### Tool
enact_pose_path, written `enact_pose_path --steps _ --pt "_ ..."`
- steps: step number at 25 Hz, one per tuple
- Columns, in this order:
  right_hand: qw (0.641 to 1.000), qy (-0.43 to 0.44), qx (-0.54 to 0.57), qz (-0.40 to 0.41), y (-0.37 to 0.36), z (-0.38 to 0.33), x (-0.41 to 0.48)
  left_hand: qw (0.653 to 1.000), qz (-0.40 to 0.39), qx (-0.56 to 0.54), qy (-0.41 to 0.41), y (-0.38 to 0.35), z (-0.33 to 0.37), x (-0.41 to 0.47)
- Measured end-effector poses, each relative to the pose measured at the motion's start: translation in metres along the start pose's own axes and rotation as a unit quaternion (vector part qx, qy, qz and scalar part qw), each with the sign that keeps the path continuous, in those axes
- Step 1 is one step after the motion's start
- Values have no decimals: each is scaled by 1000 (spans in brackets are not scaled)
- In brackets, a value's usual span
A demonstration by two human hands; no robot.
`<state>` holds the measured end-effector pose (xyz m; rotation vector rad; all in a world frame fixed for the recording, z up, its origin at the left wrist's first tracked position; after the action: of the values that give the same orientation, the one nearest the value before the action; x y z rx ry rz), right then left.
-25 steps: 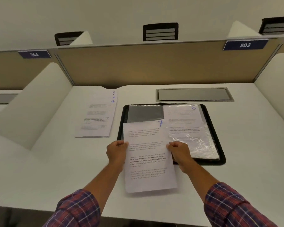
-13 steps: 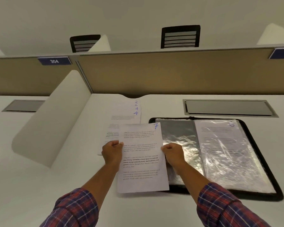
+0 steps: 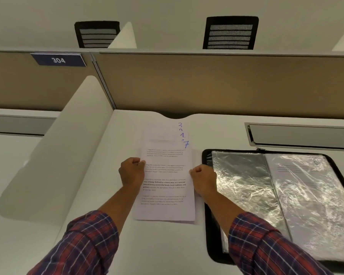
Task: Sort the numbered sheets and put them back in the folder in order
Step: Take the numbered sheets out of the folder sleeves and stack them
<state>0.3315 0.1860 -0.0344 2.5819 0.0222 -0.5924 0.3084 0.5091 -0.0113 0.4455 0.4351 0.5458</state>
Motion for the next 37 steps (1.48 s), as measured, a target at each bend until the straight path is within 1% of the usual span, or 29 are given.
enact_pose_path --steps 6,11,12,14,16,18,21,23,27,30,33,37 --pt "998 -13 -67 7 -8 2 14 997 -16 68 16 -14 -18 23" --pt "998 -8 -57 23 -4 0 6 997 -16 76 -13 -13 -18 24" --pt "998 0 -59 25 -2 -2 1 996 -15 87 -19 -13 -17 22" --pt "996 34 -73 33 3 -7 -8 989 -6 144 -44 -13 -9 14" --pt "993 73 -81 48 10 -9 -17 974 -4 208 -89 -19 2 1" --pt "986 107 -107 67 20 -9 -28 960 -15 240 -144 -34 16 -18" --pt "961 152 -206 99 39 -5 -43 940 -41 255 -223 -63 34 -52" --pt "945 166 -261 101 52 7 -52 920 -62 280 -266 -86 44 -80" --pt "923 149 -342 94 89 47 -66 879 -112 338 -318 -136 58 -138" --pt "921 131 -354 95 127 80 -80 856 -145 357 -346 -170 66 -183" --pt "921 98 -356 120 175 117 -96 834 -165 373 -372 -204 74 -226" --pt "923 43 -349 156 240 176 -114 816 -195 396 -374 -249 79 -275"
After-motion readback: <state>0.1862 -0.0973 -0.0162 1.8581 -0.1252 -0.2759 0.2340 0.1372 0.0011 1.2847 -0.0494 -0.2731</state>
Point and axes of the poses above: each hand's wrist, its own x-axis towards the middle knuckle, its own y-axis out of the back of the hand, z = x × y, the point moved 10 cm from there along x, towards the middle knuckle, and after that the axes turned 7 degrees about -z, right-handed, at the moved point
